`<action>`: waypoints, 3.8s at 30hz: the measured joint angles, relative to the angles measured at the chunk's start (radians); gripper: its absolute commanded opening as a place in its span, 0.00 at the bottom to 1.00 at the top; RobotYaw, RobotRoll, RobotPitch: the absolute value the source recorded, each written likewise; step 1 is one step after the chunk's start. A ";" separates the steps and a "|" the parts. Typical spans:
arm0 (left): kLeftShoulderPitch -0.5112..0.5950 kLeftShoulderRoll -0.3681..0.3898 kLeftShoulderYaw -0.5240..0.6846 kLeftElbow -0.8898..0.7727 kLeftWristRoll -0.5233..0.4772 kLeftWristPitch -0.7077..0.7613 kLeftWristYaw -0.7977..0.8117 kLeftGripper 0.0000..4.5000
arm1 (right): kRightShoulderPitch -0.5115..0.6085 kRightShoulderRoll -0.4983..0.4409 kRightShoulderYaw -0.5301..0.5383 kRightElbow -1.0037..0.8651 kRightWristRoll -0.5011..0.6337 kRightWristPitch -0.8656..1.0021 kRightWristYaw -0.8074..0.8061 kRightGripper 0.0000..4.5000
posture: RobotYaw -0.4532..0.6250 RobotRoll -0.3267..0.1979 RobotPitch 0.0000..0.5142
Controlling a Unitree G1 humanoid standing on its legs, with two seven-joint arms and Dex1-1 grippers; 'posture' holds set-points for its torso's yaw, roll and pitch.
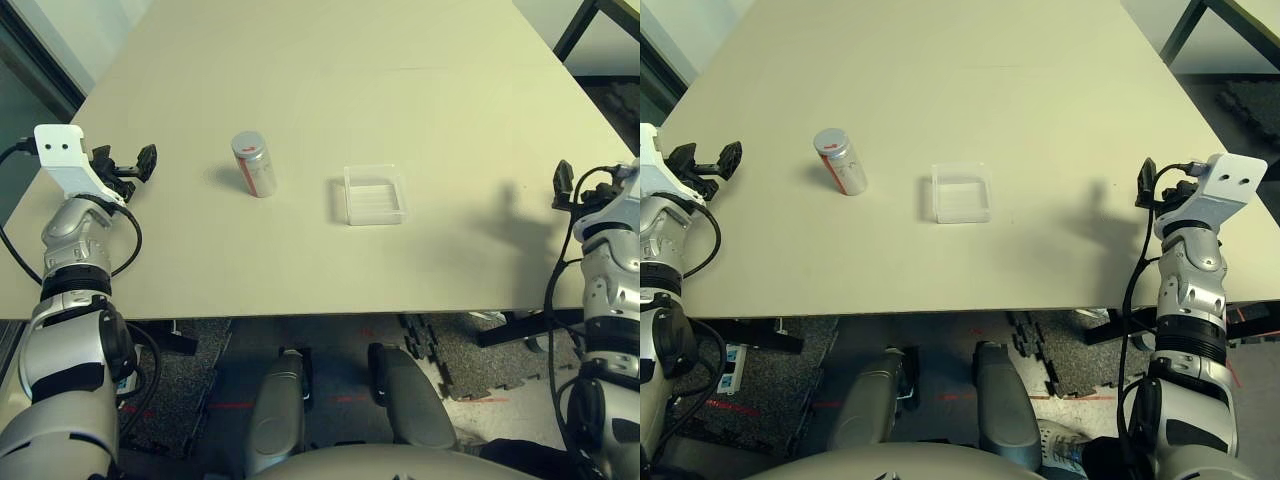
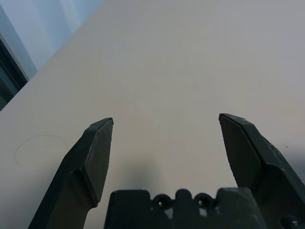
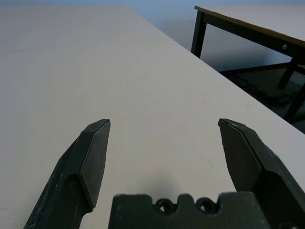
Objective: Pour the medicine from the bottle into the box.
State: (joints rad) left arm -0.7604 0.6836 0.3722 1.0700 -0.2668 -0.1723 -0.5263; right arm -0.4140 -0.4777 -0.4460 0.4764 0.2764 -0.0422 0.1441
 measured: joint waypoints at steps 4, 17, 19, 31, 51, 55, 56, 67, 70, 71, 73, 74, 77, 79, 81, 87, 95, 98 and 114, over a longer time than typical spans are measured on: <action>-0.009 0.000 -0.001 0.002 0.001 0.000 0.002 0.99 | 0.000 0.000 -0.001 0.002 0.001 -0.004 0.003 1.00 | 0.28 0.62 0.33; -0.001 -0.017 -0.054 -0.202 -0.011 0.078 -0.118 0.99 | 0.002 -0.051 -0.006 -0.035 0.031 0.030 0.054 1.00 | 0.31 0.62 0.35; 0.046 -0.018 -0.059 -0.328 -0.030 0.150 -0.143 0.99 | 0.002 -0.073 -0.005 -0.079 0.045 0.072 0.083 1.00 | 0.31 0.62 0.36; 0.323 0.038 -0.058 -0.894 -0.200 0.607 -0.259 0.99 | -0.001 -0.126 0.078 -0.366 0.136 0.415 0.257 1.00 | 0.34 0.62 0.39; 0.378 0.011 -0.099 -0.987 -0.247 0.689 -0.294 0.99 | 0.037 -0.176 0.172 -0.836 0.372 0.951 0.357 1.00 | 0.30 0.62 0.39; 0.342 -0.017 -0.146 -0.932 -0.218 0.632 -0.308 0.99 | 0.029 -0.172 0.181 -0.872 0.401 0.992 0.352 1.00 | 0.29 0.62 0.38; 0.335 -0.022 -0.155 -0.920 -0.208 0.615 -0.310 0.99 | 0.029 -0.171 0.184 -0.872 0.403 0.996 0.350 1.00 | 0.29 0.62 0.38; 0.263 -0.091 -0.224 -0.746 -0.122 0.440 -0.337 0.99 | 0.026 -0.143 0.199 -0.876 0.407 0.999 0.324 1.00 | 0.27 0.62 0.38; 0.231 -0.101 -0.235 -0.669 -0.100 0.387 -0.347 0.99 | 0.025 -0.136 0.202 -0.876 0.407 0.997 0.321 1.00 | 0.26 0.62 0.38; 0.221 -0.106 -0.236 -0.648 -0.091 0.371 -0.350 0.99 | 0.025 -0.134 0.203 -0.876 0.407 0.996 0.321 1.00 | 0.26 0.62 0.38; 0.204 -0.113 -0.238 -0.606 -0.078 0.334 -0.357 0.99 | 0.025 -0.130 0.207 -0.876 0.406 0.992 0.321 1.00 | 0.27 0.62 0.37; 0.191 -0.118 -0.240 -0.580 -0.071 0.316 -0.360 0.99 | 0.025 -0.130 0.209 -0.876 0.406 0.991 0.321 1.00 | 0.27 0.62 0.37; 0.167 -0.132 -0.243 -0.532 -0.051 0.270 -0.364 0.99 | 0.014 -0.129 0.218 -0.876 0.404 0.984 0.322 1.00 | 0.27 0.62 0.37; 0.155 -0.146 -0.247 -0.505 -0.044 0.249 -0.367 0.99 | 0.010 -0.129 0.219 -0.876 0.402 0.979 0.322 1.00 | 0.27 0.62 0.37; 0.149 -0.158 -0.251 -0.487 -0.038 0.228 -0.369 0.99 | 0.010 -0.129 0.220 -0.875 0.401 0.975 0.322 1.00 | 0.27 0.62 0.36; 0.138 -0.177 -0.272 -0.394 -0.002 0.142 -0.385 0.99 | 0.008 -0.128 0.228 -0.870 0.400 0.964 0.325 1.00 | 0.26 0.62 0.36; 0.097 -0.201 -0.274 -0.274 0.025 0.044 -0.387 0.99 | 0.007 -0.126 0.236 -0.868 0.400 0.954 0.325 1.00 | 0.26 0.62 0.36; 0.089 -0.210 -0.274 -0.255 0.029 0.018 -0.384 0.99 | 0.006 -0.126 0.236 -0.867 0.400 0.954 0.325 1.00 | 0.26 0.62 0.36; 0.022 -0.215 -0.256 -0.143 0.037 -0.066 -0.357 0.59 | -0.006 -0.112 0.240 -0.860 0.389 0.943 0.324 1.00 | 0.27 0.62 0.36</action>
State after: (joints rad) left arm -0.7388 0.4690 0.1159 0.9270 -0.2301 -0.2379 -0.8829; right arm -0.4200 -0.5897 -0.2060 -0.3838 0.6658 0.9008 0.4682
